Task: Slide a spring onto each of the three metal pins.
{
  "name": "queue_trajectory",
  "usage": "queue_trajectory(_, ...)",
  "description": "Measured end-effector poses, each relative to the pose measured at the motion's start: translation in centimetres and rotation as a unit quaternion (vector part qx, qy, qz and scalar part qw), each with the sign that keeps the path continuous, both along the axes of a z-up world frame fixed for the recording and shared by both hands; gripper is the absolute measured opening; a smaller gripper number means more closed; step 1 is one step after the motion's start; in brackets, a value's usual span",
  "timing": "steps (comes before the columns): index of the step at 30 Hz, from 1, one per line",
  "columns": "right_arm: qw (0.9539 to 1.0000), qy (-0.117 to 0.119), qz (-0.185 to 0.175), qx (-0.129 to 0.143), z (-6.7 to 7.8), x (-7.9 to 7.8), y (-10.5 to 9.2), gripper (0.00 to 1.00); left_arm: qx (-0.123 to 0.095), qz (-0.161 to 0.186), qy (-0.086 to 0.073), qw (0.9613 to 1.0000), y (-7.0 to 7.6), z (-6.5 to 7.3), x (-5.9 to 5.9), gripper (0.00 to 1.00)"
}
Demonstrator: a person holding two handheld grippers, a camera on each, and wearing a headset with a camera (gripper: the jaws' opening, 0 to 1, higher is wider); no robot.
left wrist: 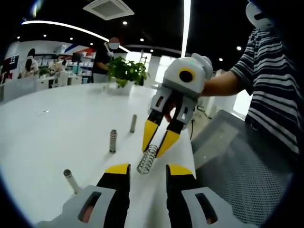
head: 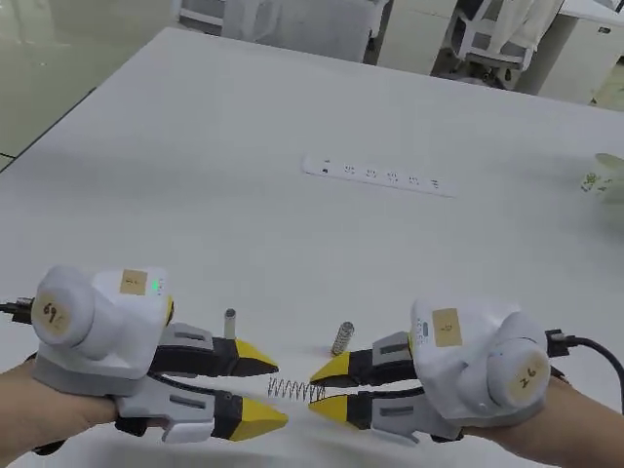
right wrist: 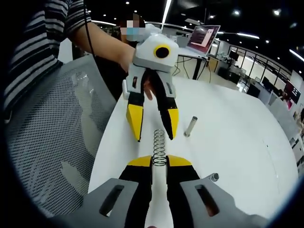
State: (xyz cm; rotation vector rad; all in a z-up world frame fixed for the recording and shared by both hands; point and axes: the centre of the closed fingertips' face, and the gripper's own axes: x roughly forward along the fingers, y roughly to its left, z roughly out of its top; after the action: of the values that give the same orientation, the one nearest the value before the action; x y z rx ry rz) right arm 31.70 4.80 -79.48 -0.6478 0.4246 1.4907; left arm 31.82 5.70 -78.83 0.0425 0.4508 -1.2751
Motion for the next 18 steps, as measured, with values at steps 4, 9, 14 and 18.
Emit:
queue_trajectory(4,1.0,-0.001,0.002,0.0,0.1,-0.1,-0.1,0.07,-0.006,-0.004,-0.005,1.0,-0.4,0.3,0.2,0.17)
queue_trajectory(9,1.0,0.001,0.001,0.002,0.2,-0.3,-0.3,0.07,-0.008,-0.011,-0.007,0.9999,-0.9,0.5,0.3,0.13)
queue_trajectory(14,1.0,0.001,0.001,0.004,0.5,-0.4,-0.3,0.07,-0.008,-0.016,-0.013,0.9997,-1.1,0.4,0.1,0.07)
queue_trajectory(18,1.0,0.003,-0.001,0.005,0.5,-0.3,-0.5,0.07,-0.009,-0.019,-0.018,0.9996,-1.2,0.5,0.1,0.05)
